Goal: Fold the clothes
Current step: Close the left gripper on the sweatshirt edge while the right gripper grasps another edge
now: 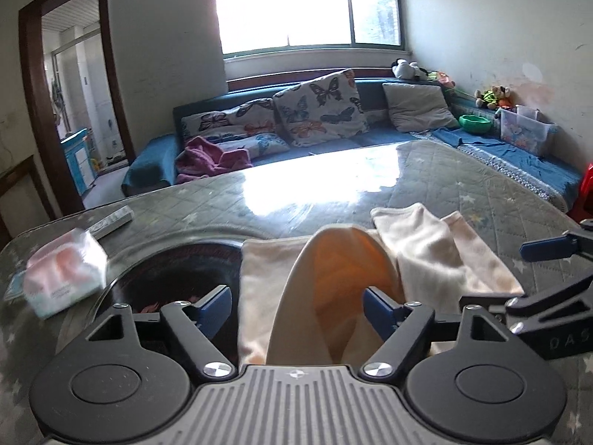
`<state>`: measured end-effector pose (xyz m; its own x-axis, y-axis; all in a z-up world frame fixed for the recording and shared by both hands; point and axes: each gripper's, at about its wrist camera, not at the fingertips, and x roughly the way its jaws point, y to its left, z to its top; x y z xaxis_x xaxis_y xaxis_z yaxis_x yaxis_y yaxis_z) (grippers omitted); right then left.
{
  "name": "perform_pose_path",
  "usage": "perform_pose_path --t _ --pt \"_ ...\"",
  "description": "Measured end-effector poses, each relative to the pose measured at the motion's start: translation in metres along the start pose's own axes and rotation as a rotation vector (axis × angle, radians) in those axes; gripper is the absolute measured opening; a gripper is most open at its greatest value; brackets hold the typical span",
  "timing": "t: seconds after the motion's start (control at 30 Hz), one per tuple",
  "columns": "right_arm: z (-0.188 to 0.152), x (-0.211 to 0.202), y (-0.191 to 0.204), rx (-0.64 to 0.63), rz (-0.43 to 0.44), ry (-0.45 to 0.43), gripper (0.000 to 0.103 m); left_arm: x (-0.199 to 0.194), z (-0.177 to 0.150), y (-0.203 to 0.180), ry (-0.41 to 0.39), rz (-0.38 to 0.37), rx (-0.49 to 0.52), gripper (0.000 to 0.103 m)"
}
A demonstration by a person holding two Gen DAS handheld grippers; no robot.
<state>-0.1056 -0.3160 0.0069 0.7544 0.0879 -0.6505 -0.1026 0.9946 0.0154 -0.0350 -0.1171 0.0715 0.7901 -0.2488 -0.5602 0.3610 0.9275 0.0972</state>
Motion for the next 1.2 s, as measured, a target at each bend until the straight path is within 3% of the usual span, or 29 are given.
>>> perform_pose_path --t 0.17,0.27,0.33,0.4,0.63,0.83,0.97,1.2 --pt "0.013 0.013 -0.003 -0.005 0.012 0.000 0.083 0.027 0.012 -0.006 0.025 -0.052 0.018 0.075" --pt "0.020 0.019 -0.005 -0.003 0.018 -0.006 0.080 0.040 0.013 -0.008 0.032 -0.104 0.026 0.049" --pt "0.023 0.023 -0.007 -0.005 0.023 -0.006 0.077 0.047 0.011 -0.008 0.044 -0.129 0.021 0.018" --pt "0.026 0.027 -0.007 -0.008 0.029 -0.003 0.073 0.049 0.008 -0.004 0.042 -0.137 0.002 0.005" --pt "0.036 0.042 -0.009 0.002 0.045 0.004 0.067 0.025 0.005 0.031 -0.028 -0.066 -0.135 0.003" --pt "0.042 0.060 0.000 -0.018 0.062 0.022 0.060 0.000 -0.009 0.065 -0.037 0.014 -0.265 0.003" --pt "0.046 0.076 0.012 -0.033 0.079 0.046 0.056 -0.015 -0.022 0.080 -0.035 0.072 -0.287 0.003" --pt "0.043 0.105 0.025 -0.045 0.054 0.100 0.038 -0.028 -0.042 0.099 -0.001 0.150 -0.334 0.003"
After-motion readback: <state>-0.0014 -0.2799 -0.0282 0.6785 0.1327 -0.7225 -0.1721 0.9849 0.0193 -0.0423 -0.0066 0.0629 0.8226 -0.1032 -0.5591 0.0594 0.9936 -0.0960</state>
